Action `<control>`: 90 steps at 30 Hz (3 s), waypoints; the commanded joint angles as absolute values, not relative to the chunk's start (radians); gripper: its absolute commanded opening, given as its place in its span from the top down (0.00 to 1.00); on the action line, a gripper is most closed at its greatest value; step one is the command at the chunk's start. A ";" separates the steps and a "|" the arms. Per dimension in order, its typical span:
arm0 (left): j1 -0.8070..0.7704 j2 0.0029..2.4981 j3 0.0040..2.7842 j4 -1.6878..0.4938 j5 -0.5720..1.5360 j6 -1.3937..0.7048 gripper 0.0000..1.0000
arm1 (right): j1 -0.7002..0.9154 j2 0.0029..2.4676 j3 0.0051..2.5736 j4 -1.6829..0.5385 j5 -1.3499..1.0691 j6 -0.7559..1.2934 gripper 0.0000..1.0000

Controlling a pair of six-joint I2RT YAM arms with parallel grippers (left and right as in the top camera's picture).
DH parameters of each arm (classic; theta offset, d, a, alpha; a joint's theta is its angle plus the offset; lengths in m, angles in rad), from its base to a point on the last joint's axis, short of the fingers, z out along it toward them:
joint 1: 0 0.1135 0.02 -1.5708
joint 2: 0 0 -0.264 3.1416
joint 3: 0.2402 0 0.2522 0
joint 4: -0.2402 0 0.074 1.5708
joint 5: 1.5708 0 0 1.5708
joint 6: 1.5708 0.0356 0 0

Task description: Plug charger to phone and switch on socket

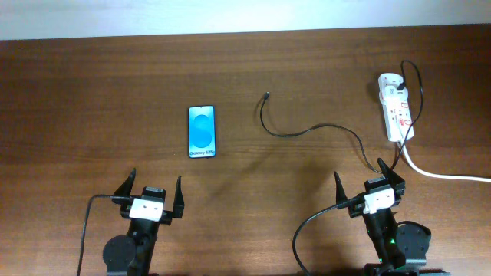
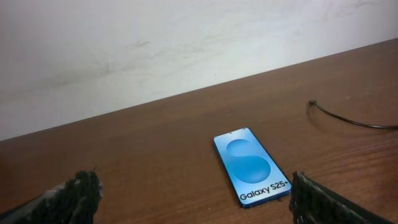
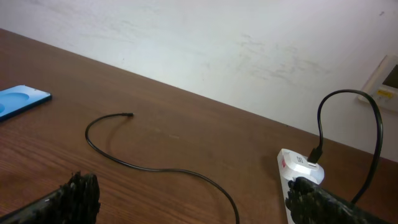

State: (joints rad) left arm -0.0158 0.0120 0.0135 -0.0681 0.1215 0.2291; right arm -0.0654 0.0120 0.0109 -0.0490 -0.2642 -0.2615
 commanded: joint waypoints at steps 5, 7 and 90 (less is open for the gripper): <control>-0.020 0.007 0.009 -0.072 0.111 0.241 0.01 | -0.057 0.006 0.006 -0.055 -0.277 -0.250 0.02; -0.020 0.007 0.009 -0.072 0.111 0.241 0.01 | -0.057 0.006 0.006 -0.055 -0.277 -0.250 0.01; -0.225 2.316 1.834 -1.028 0.022 -0.283 0.00 | -0.057 0.006 0.006 -0.055 -0.277 -0.250 0.01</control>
